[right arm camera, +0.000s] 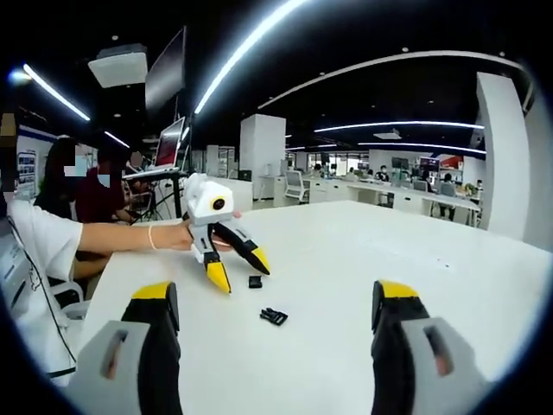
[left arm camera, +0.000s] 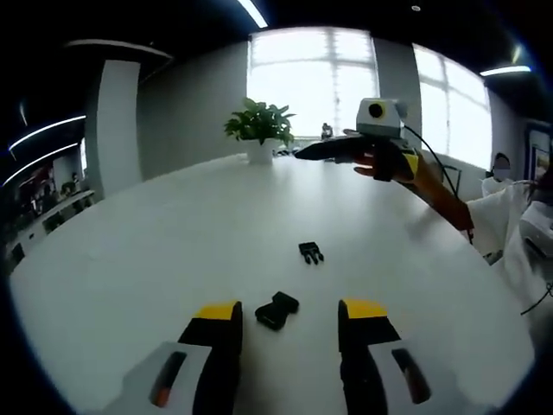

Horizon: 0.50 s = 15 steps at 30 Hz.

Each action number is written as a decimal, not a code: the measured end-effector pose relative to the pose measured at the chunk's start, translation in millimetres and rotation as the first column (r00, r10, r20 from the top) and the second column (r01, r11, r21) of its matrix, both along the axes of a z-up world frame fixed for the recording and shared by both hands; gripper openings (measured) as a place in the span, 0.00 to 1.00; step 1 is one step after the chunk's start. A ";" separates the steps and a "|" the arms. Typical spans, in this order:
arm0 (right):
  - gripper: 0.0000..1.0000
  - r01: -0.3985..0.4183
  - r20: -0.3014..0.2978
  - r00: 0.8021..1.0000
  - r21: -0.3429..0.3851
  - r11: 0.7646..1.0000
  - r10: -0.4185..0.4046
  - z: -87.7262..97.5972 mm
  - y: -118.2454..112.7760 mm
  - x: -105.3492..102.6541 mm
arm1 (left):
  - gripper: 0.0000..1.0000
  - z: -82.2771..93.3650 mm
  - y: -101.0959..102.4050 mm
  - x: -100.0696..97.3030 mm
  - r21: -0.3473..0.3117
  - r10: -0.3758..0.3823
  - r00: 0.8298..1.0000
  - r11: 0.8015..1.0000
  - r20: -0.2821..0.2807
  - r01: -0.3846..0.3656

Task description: Snap the two parts of the plastic buckle together until the buckle closes and remains connected.

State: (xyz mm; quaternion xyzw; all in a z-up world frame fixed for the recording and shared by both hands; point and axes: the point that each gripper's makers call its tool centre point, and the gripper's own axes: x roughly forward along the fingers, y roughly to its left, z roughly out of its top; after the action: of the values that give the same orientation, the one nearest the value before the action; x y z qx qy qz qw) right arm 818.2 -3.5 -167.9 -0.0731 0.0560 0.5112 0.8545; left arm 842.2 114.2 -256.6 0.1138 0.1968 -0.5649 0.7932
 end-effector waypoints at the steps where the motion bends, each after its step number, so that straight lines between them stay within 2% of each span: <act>1: 0.93 -0.003 -0.002 1.000 0.004 1.000 0.003 0.1 0.5 -0.5 | 0.41 0.4 -0.1 0.2 -0.002 -0.002 1.000 1.000 0.000 0.002; 11: 0.93 -0.011 -0.005 1.000 -0.001 1.000 0.011 -0.5 3.4 -1.7 | 0.29 -1.1 -1.4 -0.5 0.000 -0.029 1.000 1.000 -0.004 0.029; 15: 0.93 -0.011 -0.011 1.000 -0.023 1.000 0.011 -5.0 7.1 5.4 | 0.29 -2.3 -1.4 -1.8 0.005 -0.030 1.000 1.000 -0.003 0.030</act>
State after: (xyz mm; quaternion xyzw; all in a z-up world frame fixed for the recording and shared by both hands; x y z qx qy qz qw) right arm 823.6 3.6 -172.9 -0.0806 0.0662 0.5157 0.8504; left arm 840.4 112.8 -258.9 0.1180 0.1974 -0.5765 0.7841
